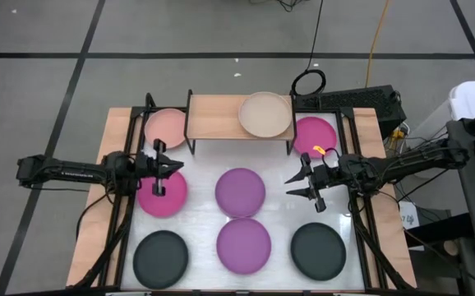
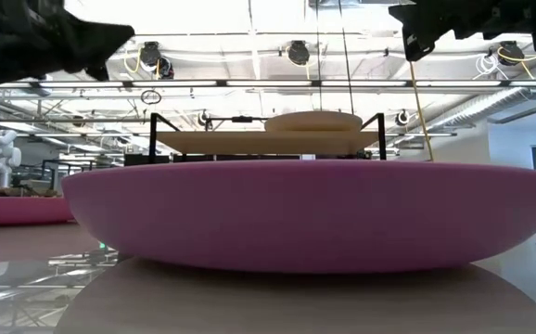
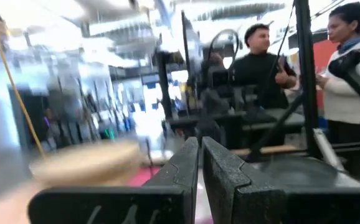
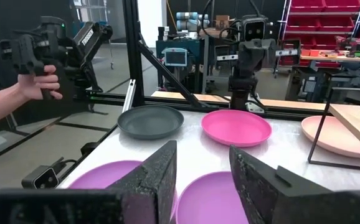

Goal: Place and stack plates onto a shelf
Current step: Stack the left pink plate on top of the brown plate on the shelf

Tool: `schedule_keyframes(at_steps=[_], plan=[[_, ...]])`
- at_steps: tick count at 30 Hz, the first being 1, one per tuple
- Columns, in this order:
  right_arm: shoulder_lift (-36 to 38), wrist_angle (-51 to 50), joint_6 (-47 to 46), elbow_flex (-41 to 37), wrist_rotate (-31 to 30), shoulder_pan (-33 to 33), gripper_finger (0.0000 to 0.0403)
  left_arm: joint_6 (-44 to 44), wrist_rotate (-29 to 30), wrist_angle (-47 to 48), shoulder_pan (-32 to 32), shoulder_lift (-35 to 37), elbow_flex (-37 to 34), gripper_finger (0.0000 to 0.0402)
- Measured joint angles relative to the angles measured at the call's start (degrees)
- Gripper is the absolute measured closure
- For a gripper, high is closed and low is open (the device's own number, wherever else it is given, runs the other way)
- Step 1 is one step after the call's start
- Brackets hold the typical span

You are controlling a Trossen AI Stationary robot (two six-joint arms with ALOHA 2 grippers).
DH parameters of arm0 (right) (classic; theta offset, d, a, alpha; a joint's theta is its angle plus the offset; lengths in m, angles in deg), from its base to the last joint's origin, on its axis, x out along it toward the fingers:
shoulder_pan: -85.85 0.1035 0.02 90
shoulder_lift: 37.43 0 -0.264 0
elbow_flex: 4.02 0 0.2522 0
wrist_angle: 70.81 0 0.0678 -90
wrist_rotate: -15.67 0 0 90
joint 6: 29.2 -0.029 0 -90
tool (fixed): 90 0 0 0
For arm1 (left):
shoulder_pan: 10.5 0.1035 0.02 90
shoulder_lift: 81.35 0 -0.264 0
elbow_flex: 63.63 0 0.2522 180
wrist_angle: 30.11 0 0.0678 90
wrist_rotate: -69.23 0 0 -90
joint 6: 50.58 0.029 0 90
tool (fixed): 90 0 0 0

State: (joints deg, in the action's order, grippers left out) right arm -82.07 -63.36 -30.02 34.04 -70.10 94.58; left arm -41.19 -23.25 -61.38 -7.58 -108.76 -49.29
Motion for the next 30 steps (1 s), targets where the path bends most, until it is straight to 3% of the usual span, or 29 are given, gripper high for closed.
schedule_keyframes(at_steps=[3, 8, 17, 25, 30], plan=[[0.00, -0.02, -0.02, 0.01, 0.00, 0.00, 0.0271, 4.22, -1.43, -4.41, 0.00, 0.07, 0.00, 0.0376], [0.00, -0.16, -0.02, 0.01, 0.00, 0.00, 0.0271, 3.54, -1.46, -6.90, 0.00, 0.06, 0.02, 0.0376], [-0.02, -1.40, -0.33, 0.01, 0.01, 0.00, 0.0271, -5.45, 8.60, -9.56, 0.00, 0.06, 0.02, 0.0376], [-0.04, -1.40, -0.34, 0.01, 0.01, 0.00, 0.0271, -8.77, 12.12, -1.61, 0.00, 0.04, 0.13, 0.0376], [-0.04, -1.40, 0.20, 0.01, -0.82, 0.00, 0.0271, -7.33, 12.20, 12.06, -1.51, -0.37, 7.22, 0.0376]])
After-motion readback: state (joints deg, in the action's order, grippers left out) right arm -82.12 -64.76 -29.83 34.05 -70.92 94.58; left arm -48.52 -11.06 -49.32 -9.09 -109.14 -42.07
